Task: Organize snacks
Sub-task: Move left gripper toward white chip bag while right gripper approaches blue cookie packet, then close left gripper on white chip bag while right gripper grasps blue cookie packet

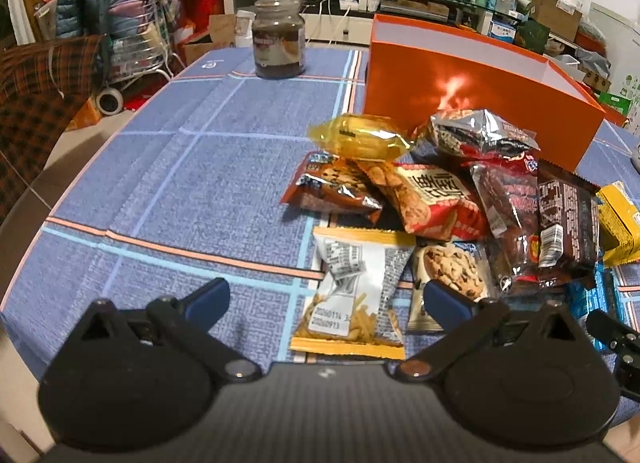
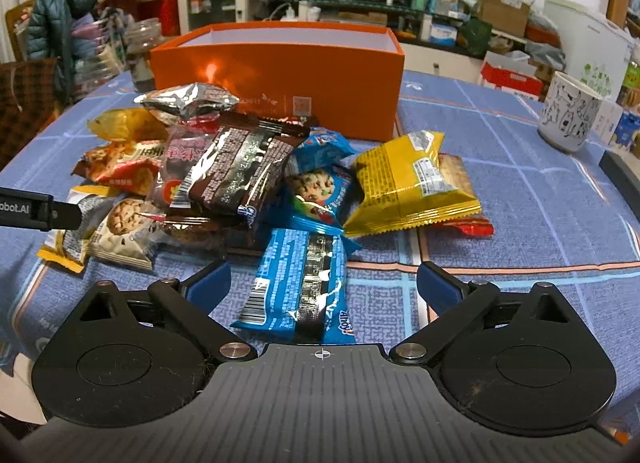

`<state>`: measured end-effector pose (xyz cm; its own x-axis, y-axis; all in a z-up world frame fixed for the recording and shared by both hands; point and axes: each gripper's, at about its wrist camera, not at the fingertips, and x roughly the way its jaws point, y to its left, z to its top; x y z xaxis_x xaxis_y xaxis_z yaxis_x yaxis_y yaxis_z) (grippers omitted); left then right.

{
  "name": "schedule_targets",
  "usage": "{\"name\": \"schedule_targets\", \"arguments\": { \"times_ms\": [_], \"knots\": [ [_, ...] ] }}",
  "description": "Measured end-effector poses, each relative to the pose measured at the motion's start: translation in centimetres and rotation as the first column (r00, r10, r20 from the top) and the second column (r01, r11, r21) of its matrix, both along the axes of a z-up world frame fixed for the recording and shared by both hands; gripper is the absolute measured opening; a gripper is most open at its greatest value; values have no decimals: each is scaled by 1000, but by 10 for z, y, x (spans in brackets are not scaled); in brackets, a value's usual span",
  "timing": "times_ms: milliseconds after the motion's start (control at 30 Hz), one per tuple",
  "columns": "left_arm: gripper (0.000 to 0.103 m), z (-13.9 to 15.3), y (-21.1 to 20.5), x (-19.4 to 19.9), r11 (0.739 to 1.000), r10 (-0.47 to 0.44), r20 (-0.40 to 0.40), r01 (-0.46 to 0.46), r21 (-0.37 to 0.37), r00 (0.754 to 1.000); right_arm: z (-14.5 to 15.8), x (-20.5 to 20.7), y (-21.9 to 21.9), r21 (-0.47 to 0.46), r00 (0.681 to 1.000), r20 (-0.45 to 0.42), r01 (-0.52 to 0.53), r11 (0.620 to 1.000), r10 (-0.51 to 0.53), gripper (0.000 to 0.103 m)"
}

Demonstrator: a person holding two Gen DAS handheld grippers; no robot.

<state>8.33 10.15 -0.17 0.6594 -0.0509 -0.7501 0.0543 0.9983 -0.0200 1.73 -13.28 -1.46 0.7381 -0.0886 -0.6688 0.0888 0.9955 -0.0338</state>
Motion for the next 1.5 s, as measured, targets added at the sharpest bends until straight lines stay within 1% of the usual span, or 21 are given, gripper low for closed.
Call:
{"name": "schedule_targets", "arguments": {
  "times_ms": [200,600,967,1500],
  "knots": [
    [102,1,1,-2,1000,8,10,-8,0,1000,0,0,2,8,1000,-5,-13,1000,13,92],
    [102,-1,-1,0,1000,-1,-6,1,7,1000,-3,2,3,6,1000,-27,-11,1000,11,92],
    [102,-1,-2,-1,1000,-3,-8,3,7,1000,-2,3,3,5,999,-31,-16,1000,16,92],
    [102,-4,-8,-2,999,-3,-13,4,37,1000,-2,3,3,11,999,-33,-15,1000,16,92]
  ]
}}
